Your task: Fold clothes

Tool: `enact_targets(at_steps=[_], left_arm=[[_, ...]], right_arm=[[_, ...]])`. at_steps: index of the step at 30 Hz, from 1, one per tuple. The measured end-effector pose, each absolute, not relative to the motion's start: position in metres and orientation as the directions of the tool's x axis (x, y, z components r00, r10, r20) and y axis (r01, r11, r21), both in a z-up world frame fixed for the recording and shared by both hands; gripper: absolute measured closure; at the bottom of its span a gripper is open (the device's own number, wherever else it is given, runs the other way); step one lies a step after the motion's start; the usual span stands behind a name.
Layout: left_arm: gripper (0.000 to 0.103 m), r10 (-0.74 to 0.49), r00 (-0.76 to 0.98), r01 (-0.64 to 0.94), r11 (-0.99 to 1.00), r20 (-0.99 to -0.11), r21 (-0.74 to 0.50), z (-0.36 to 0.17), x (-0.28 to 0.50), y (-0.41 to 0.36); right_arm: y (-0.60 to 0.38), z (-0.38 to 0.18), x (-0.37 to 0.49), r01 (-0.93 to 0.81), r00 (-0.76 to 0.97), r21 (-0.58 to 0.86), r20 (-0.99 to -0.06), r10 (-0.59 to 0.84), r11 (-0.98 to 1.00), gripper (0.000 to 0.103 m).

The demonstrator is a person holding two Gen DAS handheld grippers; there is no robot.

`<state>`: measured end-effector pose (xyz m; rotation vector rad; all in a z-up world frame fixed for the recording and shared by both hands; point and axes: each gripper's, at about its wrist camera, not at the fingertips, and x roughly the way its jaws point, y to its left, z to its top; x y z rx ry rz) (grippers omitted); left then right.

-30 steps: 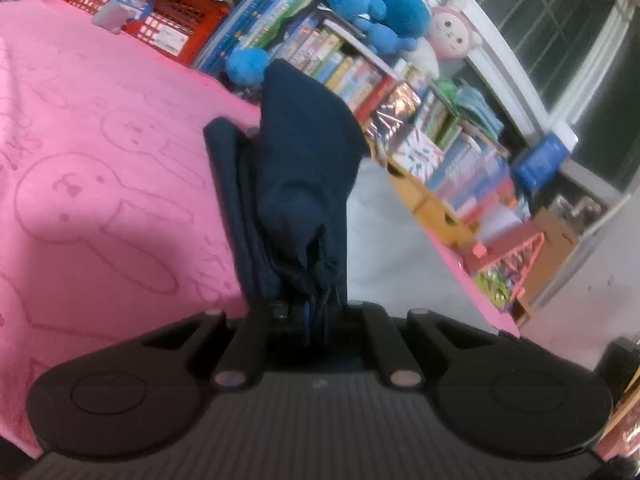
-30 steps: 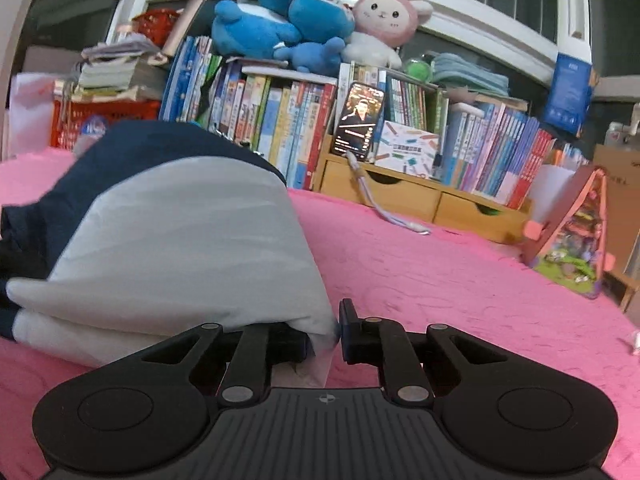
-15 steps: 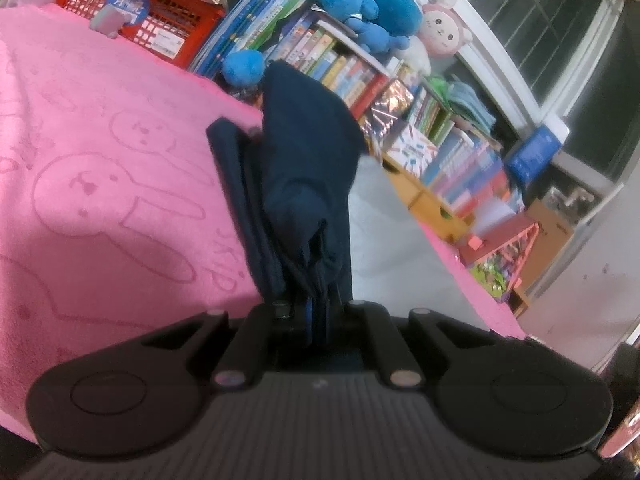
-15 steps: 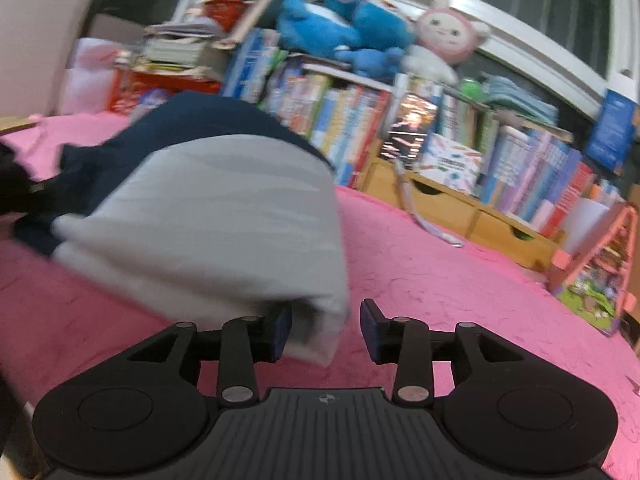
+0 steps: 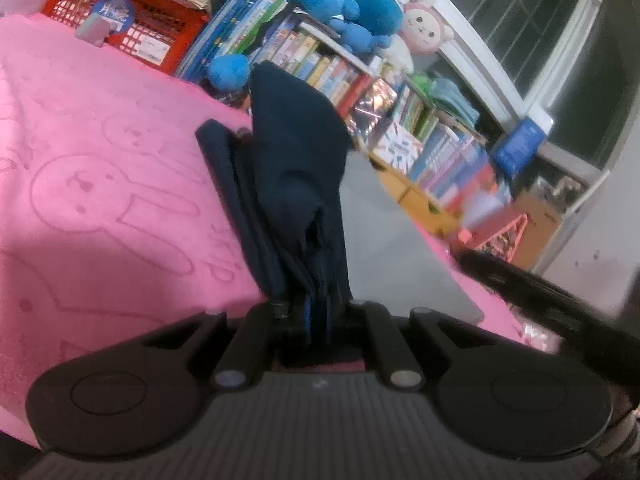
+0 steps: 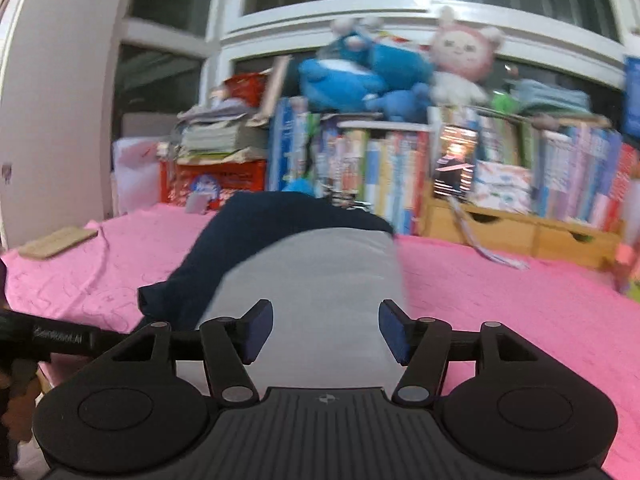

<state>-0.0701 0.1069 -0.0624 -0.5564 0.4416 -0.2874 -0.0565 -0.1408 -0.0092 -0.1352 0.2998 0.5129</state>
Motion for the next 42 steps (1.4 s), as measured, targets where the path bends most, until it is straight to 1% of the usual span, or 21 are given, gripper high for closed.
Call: enact_targets(at_steps=[2,4,7,9,11,13,18,23,26,28,30,31,32,33,34,35,37,38,39,42], left_arm=[[0.094,-0.390,0.863,0.157,0.810,-0.321,-0.564,-0.062,-0.072,0.108],[0.092,-0.412,0.856,0.165,0.790,-0.312,-0.590,-0.062,-0.073,0.114],[0.090,-0.448,0.849,0.175,0.737,-0.278,-0.653,-0.063,-0.074,0.128],[0.090,-0.473,0.847,0.186,0.691,-0.243,-0.699,-0.063,-0.073,0.135],[0.089,-0.505,0.840,0.197,0.625,-0.199,-0.755,-0.065,-0.070,0.141],[0.089,-0.532,0.832,0.209,0.560,-0.155,-0.802,-0.068,-0.069,0.142],[0.089,-0.554,0.824,0.219,0.506,-0.119,-0.834,-0.069,-0.068,0.145],[0.089,-0.575,0.815,0.244,0.453,-0.072,-0.858,-0.070,-0.068,0.149],[0.089,-0.603,0.796,0.262,0.436,-0.063,-0.861,-0.070,-0.069,0.149],[0.089,-0.622,0.779,0.275,0.449,-0.077,-0.850,-0.068,-0.072,0.151],[0.089,-0.640,0.764,0.307,0.475,-0.084,-0.825,-0.063,-0.080,0.157],[0.087,-0.646,0.759,0.322,0.485,-0.085,-0.813,-0.061,-0.085,0.161],[0.079,-0.641,0.763,0.330,0.495,-0.082,-0.803,-0.058,-0.089,0.167],[0.074,-0.625,0.776,0.329,0.514,-0.083,-0.792,-0.054,-0.091,0.172],[0.066,-0.609,0.789,0.328,0.533,-0.084,-0.780,-0.049,-0.093,0.178],[0.063,-0.591,0.802,0.323,0.550,-0.086,-0.770,-0.044,-0.093,0.184],[0.061,-0.554,0.827,0.298,0.573,-0.093,-0.763,-0.036,-0.084,0.194],[0.058,-0.546,0.833,0.288,0.571,-0.093,-0.769,-0.034,-0.074,0.198],[0.058,-0.537,0.837,0.270,0.571,-0.104,-0.775,-0.033,-0.063,0.200],[0.056,-0.526,0.833,0.201,0.576,-0.171,-0.793,-0.039,-0.024,0.198]], right_arm=[[-0.113,-0.017,-0.055,-0.554,0.797,-0.069,-0.333,0.505,0.830,0.045],[-0.094,-0.023,-0.063,-0.614,0.761,-0.099,-0.338,0.554,0.783,0.046],[-0.085,-0.033,-0.086,-0.678,0.730,-0.233,-0.320,0.604,0.697,0.044],[-0.084,-0.040,-0.100,-0.683,0.730,-0.358,-0.320,0.604,0.636,0.043],[-0.081,-0.047,-0.112,-0.651,0.754,-0.471,-0.313,0.577,0.595,0.039],[-0.074,-0.051,-0.116,-0.618,0.776,-0.536,-0.298,0.556,0.575,0.039],[-0.055,-0.061,-0.113,-0.584,0.799,-0.574,-0.282,0.531,0.574,0.038],[-0.033,-0.068,-0.103,-0.505,0.844,-0.643,-0.228,0.486,0.576,0.038],[-0.017,-0.072,-0.096,-0.458,0.859,-0.696,-0.187,0.476,0.553,0.038],[-0.009,-0.074,-0.092,-0.443,0.862,-0.731,-0.188,0.471,0.519,0.043],[-0.004,-0.075,-0.091,-0.444,0.852,-0.753,-0.186,0.490,0.486,0.062],[-0.002,-0.075,-0.089,-0.442,0.853,-0.755,-0.187,0.486,0.484,0.071],[-0.001,-0.075,-0.087,-0.439,0.855,-0.758,-0.189,0.482,0.482,0.083],[0.000,-0.076,-0.086,-0.435,0.858,-0.759,-0.187,0.479,0.484,0.084],[0.000,-0.077,-0.085,-0.432,0.860,-0.760,-0.184,0.476,0.485,0.086],[0.001,-0.078,-0.084,-0.426,0.862,-0.764,-0.180,0.474,0.484,0.088],[0.002,-0.082,-0.086,-0.408,0.865,-0.780,-0.163,0.475,0.475,0.089],[0.002,-0.083,-0.089,-0.396,0.866,-0.786,-0.147,0.477,0.476,0.090],[0.001,-0.083,-0.090,-0.390,0.866,-0.788,-0.140,0.479,0.476,0.091],[0.001,-0.087,-0.091,-0.376,0.868,-0.803,-0.132,0.478,0.462,0.091]])
